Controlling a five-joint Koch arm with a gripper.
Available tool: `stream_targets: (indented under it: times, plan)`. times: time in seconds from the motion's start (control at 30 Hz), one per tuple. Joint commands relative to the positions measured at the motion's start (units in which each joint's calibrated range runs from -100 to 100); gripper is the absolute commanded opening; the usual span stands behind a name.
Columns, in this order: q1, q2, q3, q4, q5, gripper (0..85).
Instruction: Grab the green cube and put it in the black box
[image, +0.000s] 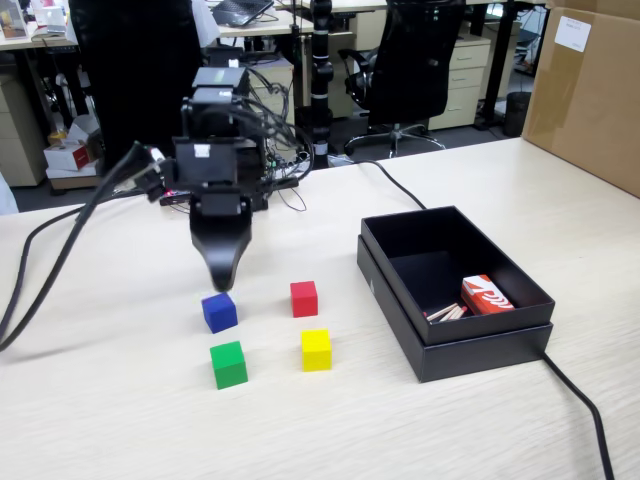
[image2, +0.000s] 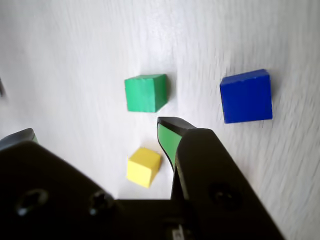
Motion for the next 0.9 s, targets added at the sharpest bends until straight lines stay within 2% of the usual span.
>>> stream_targets:
  times: [0.0, 0.5, 0.8, 0.87]
  plan:
    - [-0.3, 6.2, 6.8, -0.1, -0.9, 47.2]
    - [-0.4, 22.8, 13.5, 0.5, -1.1, 47.3]
    - [-0.8, 26.6, 14.7, 0.5, -1.4, 47.3]
    - [-0.8, 27.0, 14.7, 0.5, -1.5, 44.0]
